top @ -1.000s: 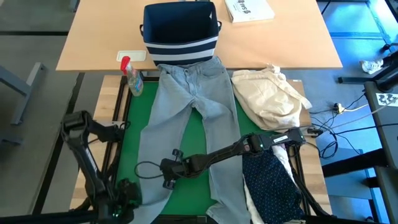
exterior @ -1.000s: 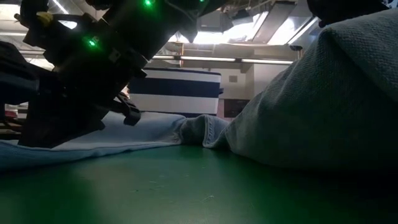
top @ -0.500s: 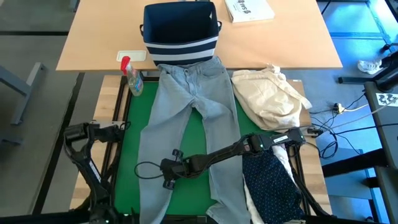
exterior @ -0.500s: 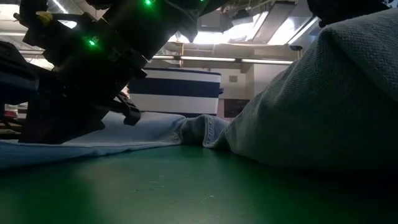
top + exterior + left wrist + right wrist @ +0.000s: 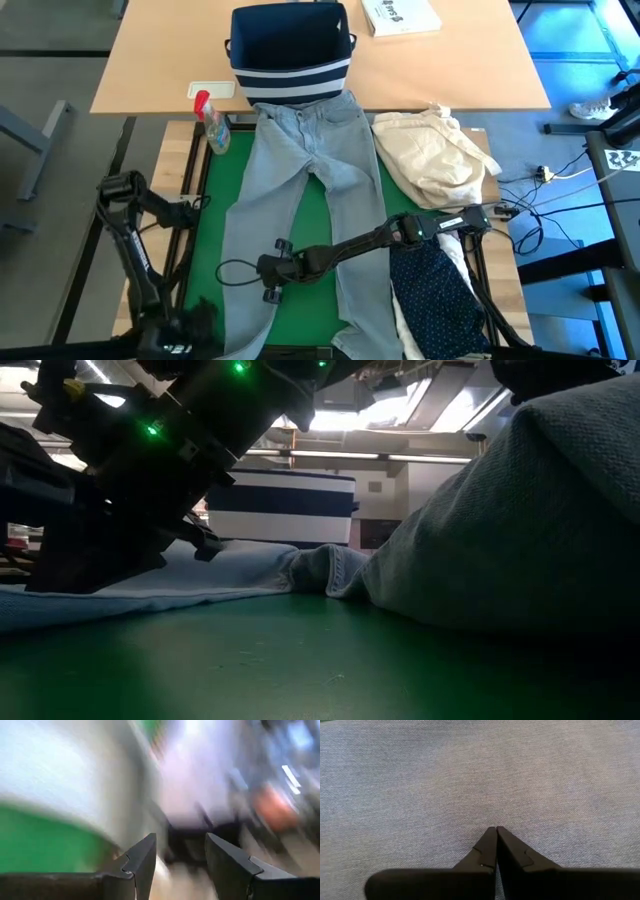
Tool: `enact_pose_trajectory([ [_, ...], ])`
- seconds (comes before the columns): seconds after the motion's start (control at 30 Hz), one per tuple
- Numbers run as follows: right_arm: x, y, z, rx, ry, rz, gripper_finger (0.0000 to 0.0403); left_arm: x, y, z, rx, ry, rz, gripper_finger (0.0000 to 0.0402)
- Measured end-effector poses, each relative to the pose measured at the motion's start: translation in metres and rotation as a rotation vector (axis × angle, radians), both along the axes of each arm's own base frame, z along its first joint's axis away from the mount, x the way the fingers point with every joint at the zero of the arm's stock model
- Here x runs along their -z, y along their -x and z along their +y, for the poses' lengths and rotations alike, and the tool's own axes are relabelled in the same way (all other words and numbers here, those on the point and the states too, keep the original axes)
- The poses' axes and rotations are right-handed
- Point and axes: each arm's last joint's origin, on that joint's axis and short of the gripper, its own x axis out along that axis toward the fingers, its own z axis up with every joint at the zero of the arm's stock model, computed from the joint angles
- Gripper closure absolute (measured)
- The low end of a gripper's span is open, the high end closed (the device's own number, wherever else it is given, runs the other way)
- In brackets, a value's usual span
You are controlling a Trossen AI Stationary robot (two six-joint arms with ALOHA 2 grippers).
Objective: Fold laundry
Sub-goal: Fold the blue jeans
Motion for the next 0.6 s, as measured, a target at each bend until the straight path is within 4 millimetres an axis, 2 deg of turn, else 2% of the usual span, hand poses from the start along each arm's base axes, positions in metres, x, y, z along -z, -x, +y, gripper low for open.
enact_pose_trajectory([
  [0.1, 0.0, 0.0, 0.0, 0.001, 0.0, 0.0, 0.0393, 0.014, 0.001, 0.015, -0.174, -0.173, -0.053, 0.0239],
  [0.17, 0.0, 0.0, 0.0, 0.0, 0.001, 0.003, 0.0393, 0.022, -0.002, 0.013, -0.173, -0.194, -0.034, 0.0239],
  [0.27, 0.0, 0.0, 0.001, -0.005, -0.003, 0.005, 0.0393, 0.046, -0.007, 0.002, -0.136, -0.186, 0.039, 0.0239],
  [0.33, 0.0, 0.0, 0.0, -0.007, -0.005, 0.007, 0.0393, 0.054, -0.012, -0.013, -0.084, -0.09, 0.02, 0.0239],
  [0.47, 0.0, 0.0, 0.0, -0.008, -0.005, 0.007, 0.0393, 0.06, -0.023, -0.047, 0.004, 0.176, -0.155, 0.0239],
  [0.6, 0.0, 0.0, 0.0, -0.03, 0.016, 0.006, 0.0393, 0.086, -0.032, -0.071, 0.011, 0.298, -0.173, 0.0239],
])
